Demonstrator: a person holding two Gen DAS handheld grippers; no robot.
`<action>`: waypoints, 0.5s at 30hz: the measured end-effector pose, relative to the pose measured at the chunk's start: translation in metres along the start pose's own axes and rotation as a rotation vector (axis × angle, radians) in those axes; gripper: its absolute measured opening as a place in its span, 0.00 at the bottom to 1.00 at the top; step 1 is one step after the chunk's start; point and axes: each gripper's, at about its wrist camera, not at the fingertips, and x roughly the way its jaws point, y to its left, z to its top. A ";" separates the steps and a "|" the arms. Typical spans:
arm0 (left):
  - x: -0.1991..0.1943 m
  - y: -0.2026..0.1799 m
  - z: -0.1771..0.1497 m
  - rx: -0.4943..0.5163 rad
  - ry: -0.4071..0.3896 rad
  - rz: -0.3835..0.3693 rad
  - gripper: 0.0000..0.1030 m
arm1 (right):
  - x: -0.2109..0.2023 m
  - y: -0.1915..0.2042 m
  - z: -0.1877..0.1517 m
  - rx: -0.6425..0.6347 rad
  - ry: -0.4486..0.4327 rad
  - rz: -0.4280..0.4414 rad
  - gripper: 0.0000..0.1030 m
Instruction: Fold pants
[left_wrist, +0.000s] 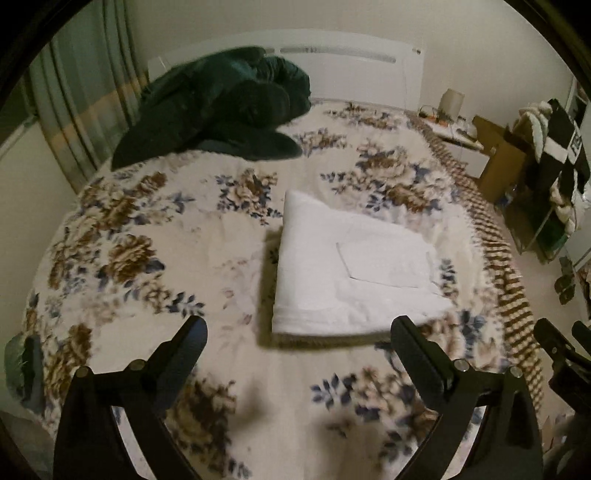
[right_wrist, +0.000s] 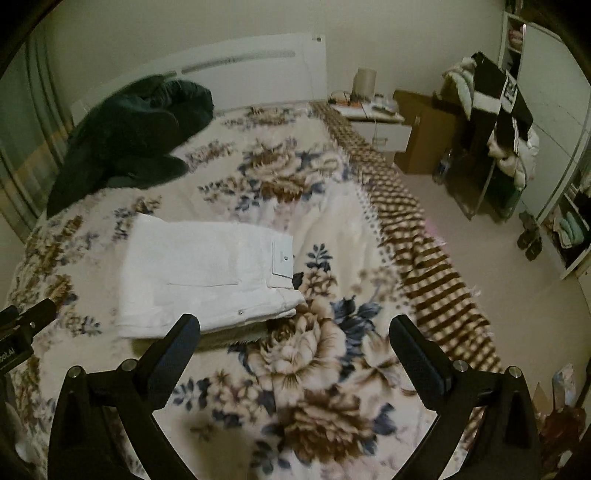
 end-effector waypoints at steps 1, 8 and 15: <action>-0.016 -0.002 -0.003 0.000 -0.008 0.000 0.99 | -0.017 0.000 -0.001 -0.007 -0.010 0.000 1.00; -0.148 -0.020 -0.027 0.018 -0.105 0.014 0.99 | -0.163 -0.019 -0.017 -0.035 -0.098 0.035 1.00; -0.245 -0.032 -0.061 -0.011 -0.166 0.033 0.99 | -0.292 -0.043 -0.039 -0.083 -0.205 0.062 1.00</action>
